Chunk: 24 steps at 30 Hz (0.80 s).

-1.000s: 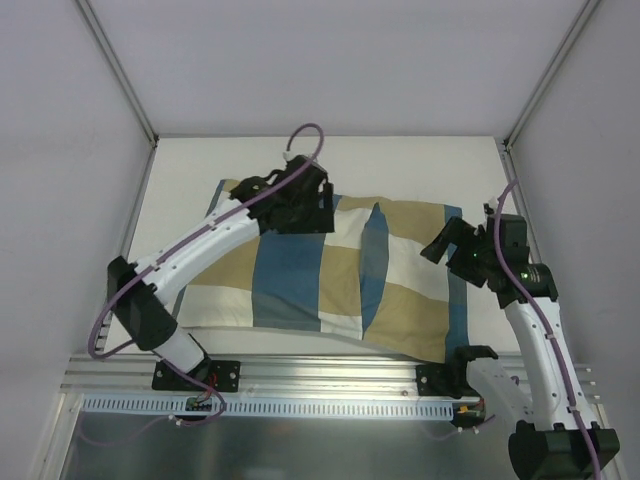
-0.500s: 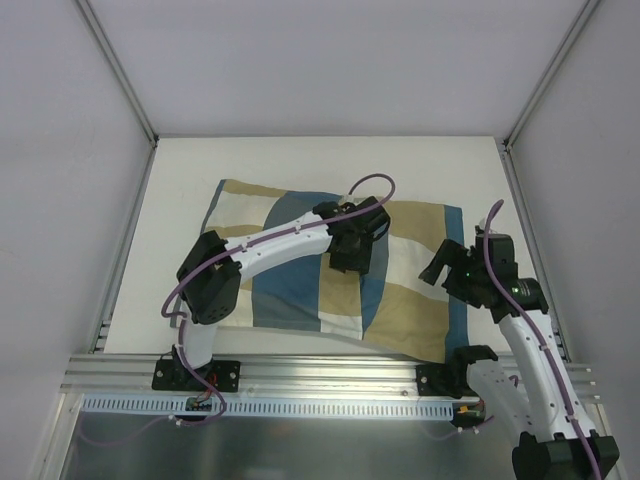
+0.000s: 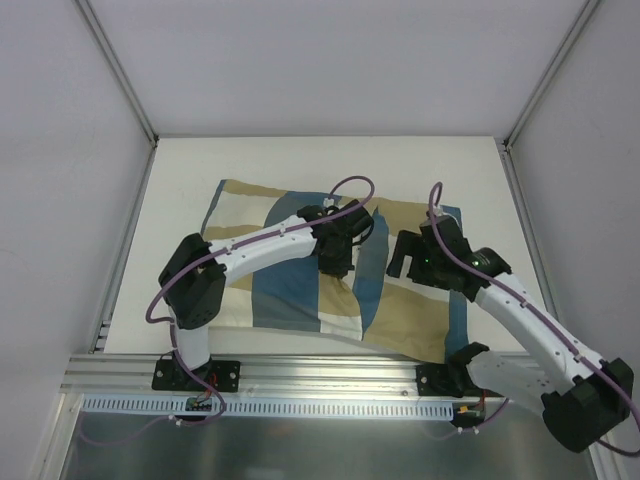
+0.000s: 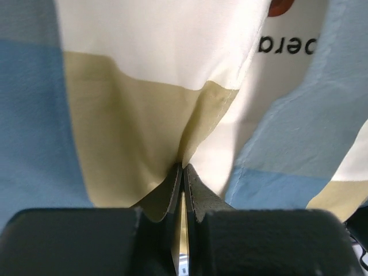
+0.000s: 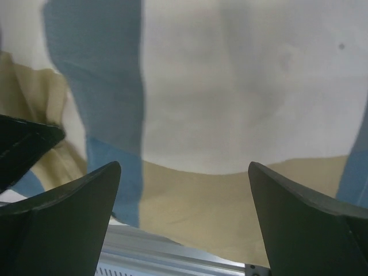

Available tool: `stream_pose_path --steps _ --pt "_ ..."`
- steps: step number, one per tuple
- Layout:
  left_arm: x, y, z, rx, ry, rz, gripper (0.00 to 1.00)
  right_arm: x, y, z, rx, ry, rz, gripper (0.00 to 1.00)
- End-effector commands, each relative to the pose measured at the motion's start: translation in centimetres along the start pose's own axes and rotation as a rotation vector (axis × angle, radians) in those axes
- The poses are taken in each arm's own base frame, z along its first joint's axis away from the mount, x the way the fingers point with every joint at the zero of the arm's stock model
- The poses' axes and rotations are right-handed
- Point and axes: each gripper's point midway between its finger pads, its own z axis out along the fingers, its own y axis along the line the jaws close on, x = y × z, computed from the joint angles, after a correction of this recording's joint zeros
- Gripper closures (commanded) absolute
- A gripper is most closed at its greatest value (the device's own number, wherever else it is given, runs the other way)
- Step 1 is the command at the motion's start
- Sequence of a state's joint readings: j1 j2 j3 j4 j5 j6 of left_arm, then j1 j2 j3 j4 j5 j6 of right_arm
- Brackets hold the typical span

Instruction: Remove the pillowcase from the pillow

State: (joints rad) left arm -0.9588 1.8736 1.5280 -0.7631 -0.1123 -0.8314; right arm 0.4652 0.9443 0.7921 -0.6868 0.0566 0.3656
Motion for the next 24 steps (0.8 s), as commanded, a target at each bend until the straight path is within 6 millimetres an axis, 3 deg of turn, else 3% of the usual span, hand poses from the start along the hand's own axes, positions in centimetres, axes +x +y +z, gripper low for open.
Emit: stream_pose_path --steps 1,3,8,12,15,16,20,21,24 --pt "-0.3 0.9 -2.9 0.025 -0.032 -0.042 1.0 -4.4 4.0 -0.5 0.0 -0.149 -0.016 0.01" --pt "-0.4 1.1 -3.8 0.04 -0.046 -0.058 1.0 -5.0 5.4 0.1 0.006 -0.153 -0.037 0.01" --pt "-0.1 1.2 -4.7 0.096 -0.029 -0.111 1.0 -5.6 6.1 2.2 0.069 -0.143 -0.056 0.01" --pt "-0.2 0.7 -5.0 0.165 -0.021 -0.138 1.0 -5.0 5.7 4.3 0.12 -0.104 -0.062 0.13" --pt "-0.4 0.7 -5.1 0.171 -0.026 -0.14 1.0 -4.4 5.0 5.3 0.166 -0.076 -0.077 0.37" --pt "-0.4 0.8 -5.2 0.171 -0.026 -0.141 1.0 -4.4 4.8 5.2 0.176 -0.079 -0.078 0.57" --pt "-0.5 1.3 -5.3 0.171 -0.032 -0.148 1.0 -5.3 3.0 3.4 0.23 -0.145 -0.072 0.94" --pt "-0.4 1.7 -5.2 0.163 -0.029 -0.152 1.0 -5.6 2.2 2.9 0.25 -0.16 -0.066 0.99" --pt "-0.8 3.2 -5.3 0.151 -0.039 -0.178 1.0 -6.1 -0.1 1.5 0.264 -0.204 -0.022 0.99"
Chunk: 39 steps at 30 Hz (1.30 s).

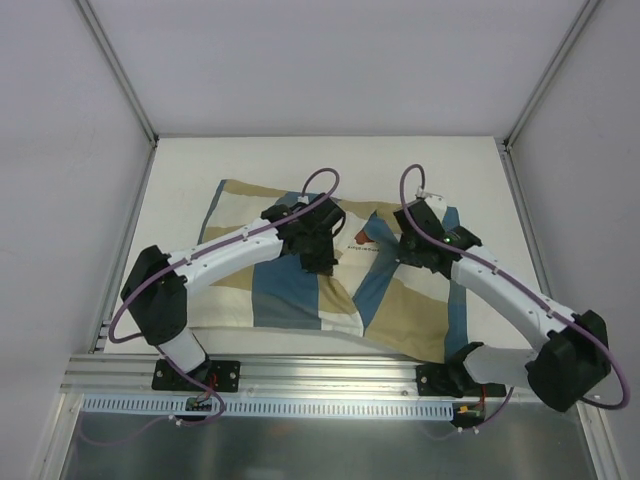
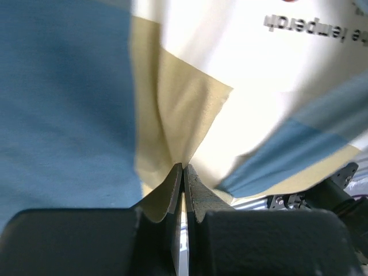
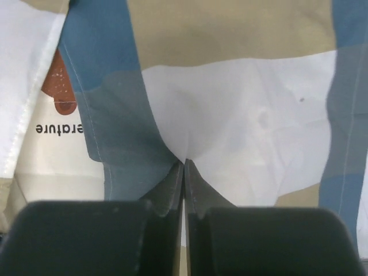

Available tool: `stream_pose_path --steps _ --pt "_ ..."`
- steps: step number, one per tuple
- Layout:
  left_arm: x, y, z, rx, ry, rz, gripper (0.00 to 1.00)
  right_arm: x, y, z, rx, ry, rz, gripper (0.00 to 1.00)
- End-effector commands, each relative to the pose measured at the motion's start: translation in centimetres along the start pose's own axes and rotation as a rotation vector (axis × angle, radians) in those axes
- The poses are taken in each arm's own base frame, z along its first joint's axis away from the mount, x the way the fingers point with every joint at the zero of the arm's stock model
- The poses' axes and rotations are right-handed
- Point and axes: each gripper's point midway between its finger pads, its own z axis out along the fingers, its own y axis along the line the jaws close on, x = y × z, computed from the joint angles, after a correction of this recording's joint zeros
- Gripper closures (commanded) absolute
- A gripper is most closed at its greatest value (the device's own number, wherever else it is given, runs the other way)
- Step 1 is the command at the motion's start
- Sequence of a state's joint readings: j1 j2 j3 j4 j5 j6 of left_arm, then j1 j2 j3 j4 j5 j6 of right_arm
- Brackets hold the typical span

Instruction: Remove the pillowcase from the pillow

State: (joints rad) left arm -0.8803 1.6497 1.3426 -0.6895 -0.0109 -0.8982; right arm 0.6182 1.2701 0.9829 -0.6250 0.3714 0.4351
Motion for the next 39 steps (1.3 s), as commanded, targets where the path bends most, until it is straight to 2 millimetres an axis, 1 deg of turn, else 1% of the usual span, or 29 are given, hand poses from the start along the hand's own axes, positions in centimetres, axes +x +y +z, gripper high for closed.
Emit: stream_pose_path --steps 1,2,3,4,6,8,9,10,11,12,15,16,18,19,20,21,22,23,24,25,26,28,29,30,31,32,33,35,39 --pt "-1.1 1.2 -1.7 0.023 -0.032 -0.04 1.0 -1.7 -4.1 -1.5 0.073 -0.091 0.066 0.99" --pt "-1.5 1.6 -2.4 0.031 -0.047 -0.046 1.0 -1.2 -5.3 -1.9 0.078 -0.1 0.087 0.99" --pt "-2.0 2.8 -2.4 0.015 -0.054 -0.071 1.0 -1.0 -6.8 -1.9 0.106 -0.095 0.115 0.99" --pt "-2.4 3.6 -2.6 0.01 -0.063 -0.086 1.0 -0.7 -7.6 -2.0 0.113 -0.097 0.129 0.99" --pt "-3.1 5.5 -3.4 0.018 -0.071 -0.134 1.0 0.9 -10.2 -2.0 0.141 -0.088 0.162 0.99" --pt "-3.6 6.7 -4.2 0.026 -0.094 -0.155 1.0 2.3 -11.3 -2.0 0.142 -0.075 0.185 0.99" --pt "-4.1 7.1 -4.7 0.028 -0.113 -0.158 1.0 3.8 -11.3 -1.8 0.12 -0.056 0.204 0.99" --pt "-4.1 7.2 -4.8 0.029 -0.117 -0.153 1.0 4.5 -11.3 -1.7 0.109 -0.043 0.202 0.99" --pt "-4.3 7.0 -4.9 0.034 -0.122 -0.151 1.0 5.9 -11.4 -1.2 0.106 -0.011 0.214 0.99" --pt "-4.1 6.7 -5.0 0.048 -0.107 -0.149 1.0 6.4 -11.1 -1.2 0.085 -0.002 0.221 0.99" --pt "-4.2 5.7 -4.7 0.059 -0.095 -0.126 1.0 7.2 -10.6 -1.0 0.076 0.011 0.217 0.99" --pt "-4.0 5.3 -4.5 0.055 -0.092 -0.09 1.0 7.1 -10.4 -1.1 0.072 0.011 0.215 0.99" --pt "-4.3 3.6 -5.3 0.084 -0.114 -0.011 1.0 6.1 -9.5 -1.7 0.038 -0.004 0.206 0.99" --pt "-4.4 1.4 -6.6 0.13 -0.136 0.04 0.91 5.7 -9.0 -2.1 0.019 -0.014 0.199 0.99" --pt "-4.1 0.2 -7.6 0.155 -0.136 0.072 0.79 5.1 -8.7 -2.4 0.003 -0.028 0.199 0.99" --pt "-4.1 -0.9 -8.5 0.167 -0.16 0.106 0.62 4.4 -8.3 -2.9 -0.019 -0.048 0.206 0.99" --pt "-3.4 -3.8 -10.5 0.229 -0.187 0.17 0.31 4.1 -8.1 -3.1 -0.03 -0.056 0.213 0.99" --pt "-3.3 -4.5 -10.8 0.221 -0.206 0.198 0.2 3.8 -7.9 -3.3 -0.041 -0.065 0.219 0.99" --pt "-3.5 -5.7 -11.8 0.241 -0.228 0.212 0.15 3.6 -7.8 -3.4 -0.049 -0.072 0.225 0.99" --pt "-3.0 -6.3 -11.7 0.25 -0.217 0.225 0.14 3.6 -7.6 -3.5 -0.06 -0.069 0.229 0.99" --pt "-2.8 -6.6 -10.9 0.238 -0.201 0.221 0.15 3.6 -7.5 -3.5 -0.067 -0.07 0.235 0.99" --pt "-2.4 -7.2 -10.0 0.238 -0.168 0.23 0.18 3.9 -7.2 -3.5 -0.083 -0.065 0.249 0.99" --pt "-2.0 -7.5 -8.8 0.225 -0.14 0.228 0.23 4.1 -7.2 -3.4 -0.086 -0.061 0.252 0.99" --pt "-2.0 -8.2 -8.7 0.236 -0.135 0.232 0.25 4.2 -7.3 -3.3 -0.088 -0.062 0.263 0.99" --pt "-1.1 -8.9 -7.5 0.228 -0.105 0.255 0.27 4.4 -7.2 -3.3 -0.093 -0.059 0.264 0.99" --pt "-0.8 -9.6 -7.3 0.232 -0.099 0.27 0.27 4.4 -7.3 -3.3 -0.095 -0.063 0.266 0.99" --pt "-1.1 -10.8 -7.7 0.253 -0.11 0.281 0.27 4.5 -7.3 -3.4 -0.095 -0.063 0.267 0.99" --pt "-1.3 -11.5 -6.1 0.23 -0.102 0.262 0.3 4.6 -7.4 -3.4 -0.099 -0.069 0.275 0.99" --pt "-2.6 -10.9 -3.0 0.166 -0.091 0.218 0.36 4.7 -7.4 -3.8 -0.116 -0.077 0.28 0.99"
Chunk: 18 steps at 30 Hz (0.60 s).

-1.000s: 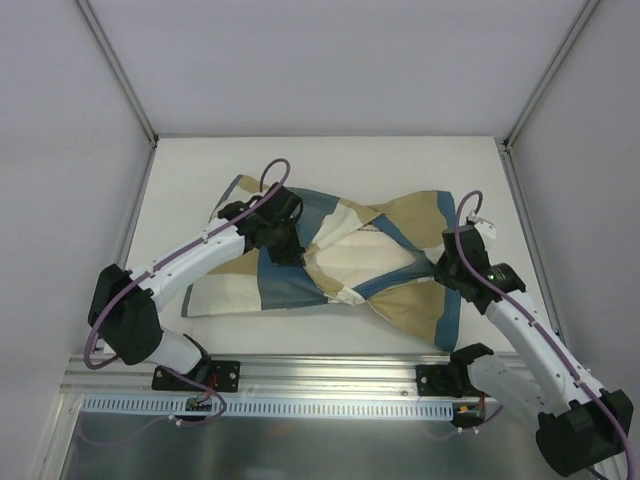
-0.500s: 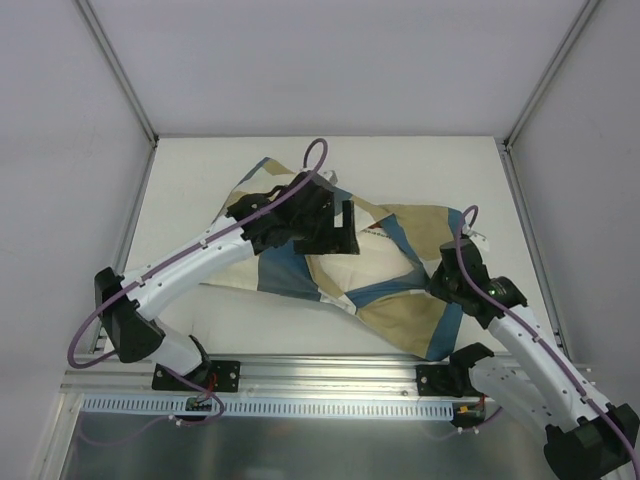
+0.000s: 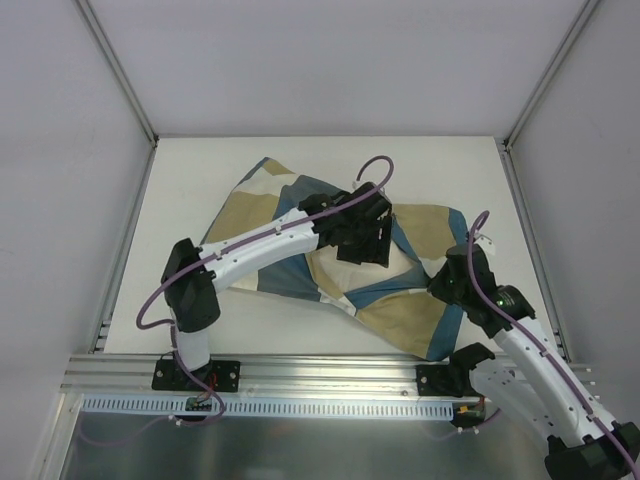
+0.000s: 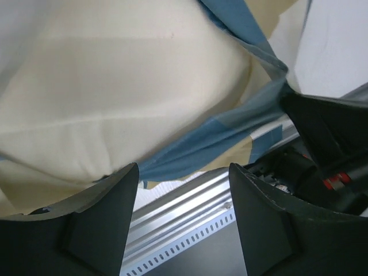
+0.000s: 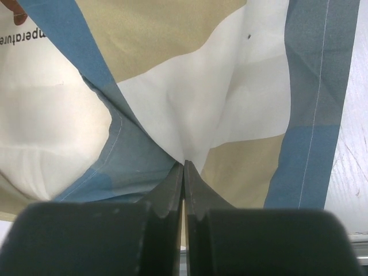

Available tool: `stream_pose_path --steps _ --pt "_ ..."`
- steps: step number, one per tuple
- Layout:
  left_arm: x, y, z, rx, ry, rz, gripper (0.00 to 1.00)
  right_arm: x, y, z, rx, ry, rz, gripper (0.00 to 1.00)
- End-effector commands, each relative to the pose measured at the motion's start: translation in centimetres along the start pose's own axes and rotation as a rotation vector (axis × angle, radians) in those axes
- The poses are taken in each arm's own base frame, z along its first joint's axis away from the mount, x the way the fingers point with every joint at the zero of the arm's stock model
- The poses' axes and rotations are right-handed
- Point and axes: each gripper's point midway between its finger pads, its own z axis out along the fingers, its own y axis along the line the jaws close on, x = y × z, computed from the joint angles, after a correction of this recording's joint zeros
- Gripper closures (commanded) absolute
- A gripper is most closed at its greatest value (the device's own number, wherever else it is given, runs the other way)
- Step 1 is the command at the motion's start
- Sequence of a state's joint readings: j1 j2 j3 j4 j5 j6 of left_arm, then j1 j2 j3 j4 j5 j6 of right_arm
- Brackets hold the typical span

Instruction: Remove the pillowcase from the pillow

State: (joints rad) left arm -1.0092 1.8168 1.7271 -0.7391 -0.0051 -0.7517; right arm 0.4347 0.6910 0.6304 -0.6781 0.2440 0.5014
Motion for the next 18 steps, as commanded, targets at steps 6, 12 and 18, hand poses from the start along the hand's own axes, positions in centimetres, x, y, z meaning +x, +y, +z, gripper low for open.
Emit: stream_pose_path --steps 6,12,18 --pt "-0.8 0.3 4.1 -0.05 0.04 -0.032 0.27 0.7 0.1 -0.3 -0.03 0.009 0.028 0.99" --pt "-1.1 -0.2 6.5 -0.051 0.063 -0.002 0.01 1.0 0.2 -0.2 -0.033 0.026 0.03 0.99" --pt "1.5 -0.7 9.0 -0.035 0.158 0.039 0.01 0.8 0.3 -0.2 -0.033 0.023 0.029 0.99"
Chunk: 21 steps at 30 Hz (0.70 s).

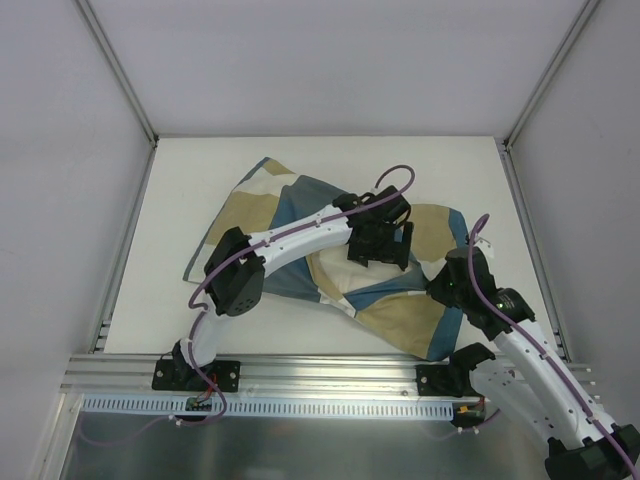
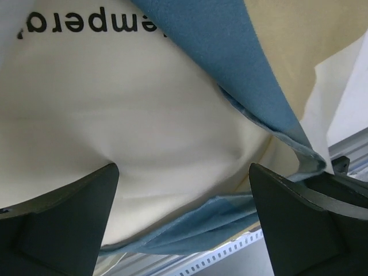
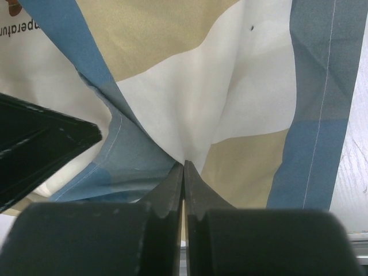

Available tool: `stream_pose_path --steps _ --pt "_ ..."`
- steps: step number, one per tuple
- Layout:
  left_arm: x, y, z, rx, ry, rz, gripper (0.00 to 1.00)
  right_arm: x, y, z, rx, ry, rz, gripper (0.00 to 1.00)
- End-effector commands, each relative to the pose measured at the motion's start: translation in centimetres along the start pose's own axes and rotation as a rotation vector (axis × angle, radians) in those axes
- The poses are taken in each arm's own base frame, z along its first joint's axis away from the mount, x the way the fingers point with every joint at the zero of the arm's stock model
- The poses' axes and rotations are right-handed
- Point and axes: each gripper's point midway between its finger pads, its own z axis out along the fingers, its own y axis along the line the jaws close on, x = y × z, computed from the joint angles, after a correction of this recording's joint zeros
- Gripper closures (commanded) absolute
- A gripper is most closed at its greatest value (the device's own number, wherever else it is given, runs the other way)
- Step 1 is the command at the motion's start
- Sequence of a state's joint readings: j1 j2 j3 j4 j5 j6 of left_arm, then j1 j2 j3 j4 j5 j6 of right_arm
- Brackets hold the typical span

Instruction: Remove the pillowcase from the pillow

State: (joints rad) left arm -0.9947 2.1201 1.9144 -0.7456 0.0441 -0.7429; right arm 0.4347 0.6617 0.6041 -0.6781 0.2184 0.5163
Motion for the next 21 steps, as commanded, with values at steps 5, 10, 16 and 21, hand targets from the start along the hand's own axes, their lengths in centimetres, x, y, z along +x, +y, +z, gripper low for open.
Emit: stream_pose_path --steps 5,10,16,21 --pt "3.4 1.2 2.5 -0.06 0.091 0.003 0.29 -0.1 0.6 -0.3 -0.017 0.003 0.021 0.99" --pt "3.4 1.6 4.3 -0.079 0.106 0.008 1.0 -0.4 1.4 -0.4 -0.046 0.008 0.033 0.99" --pt "1.3 2.5 0.9 -0.043 0.066 -0.057 1.0 -0.7 1.1 -1.0 -0.042 -0.006 0.021 0.99" --pt "-2.5 3.1 -7.1 0.047 -0.08 -0.121 1.0 -0.6 0.6 -0.8 -0.029 -0.004 0.029 0.99"
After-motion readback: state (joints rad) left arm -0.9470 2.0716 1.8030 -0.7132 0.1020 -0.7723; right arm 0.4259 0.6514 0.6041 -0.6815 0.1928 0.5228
